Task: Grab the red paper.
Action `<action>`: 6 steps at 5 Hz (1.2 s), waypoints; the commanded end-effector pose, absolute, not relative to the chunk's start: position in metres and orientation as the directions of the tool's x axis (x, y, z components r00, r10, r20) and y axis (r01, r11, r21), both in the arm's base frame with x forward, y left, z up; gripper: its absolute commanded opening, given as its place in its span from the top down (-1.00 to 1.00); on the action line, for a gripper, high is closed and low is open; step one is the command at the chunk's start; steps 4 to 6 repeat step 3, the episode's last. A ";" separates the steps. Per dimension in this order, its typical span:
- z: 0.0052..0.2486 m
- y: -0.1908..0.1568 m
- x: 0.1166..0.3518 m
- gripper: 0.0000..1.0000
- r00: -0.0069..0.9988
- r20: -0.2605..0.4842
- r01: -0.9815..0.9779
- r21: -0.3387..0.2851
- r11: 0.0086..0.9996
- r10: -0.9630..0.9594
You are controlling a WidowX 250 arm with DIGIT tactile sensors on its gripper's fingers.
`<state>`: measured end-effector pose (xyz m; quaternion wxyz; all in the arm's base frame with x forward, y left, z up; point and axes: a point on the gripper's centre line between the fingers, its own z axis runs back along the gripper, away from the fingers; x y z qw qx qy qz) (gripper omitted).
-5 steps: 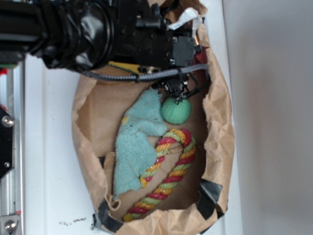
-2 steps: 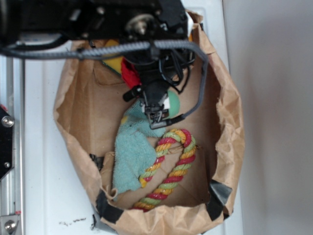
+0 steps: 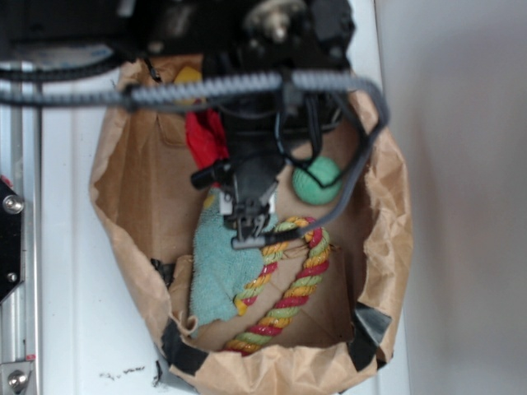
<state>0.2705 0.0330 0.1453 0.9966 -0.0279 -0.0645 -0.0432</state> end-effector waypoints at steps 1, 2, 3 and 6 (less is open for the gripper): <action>0.188 0.016 0.271 1.00 0.967 0.225 0.130 -0.027 0.991 -0.121; 0.190 0.014 0.273 1.00 0.965 0.244 0.116 -0.050 0.992 -0.100; 0.183 0.014 0.280 1.00 0.957 0.276 0.097 -0.017 0.995 -0.089; 0.183 0.014 0.280 1.00 0.957 0.276 0.097 -0.017 0.995 -0.089</action>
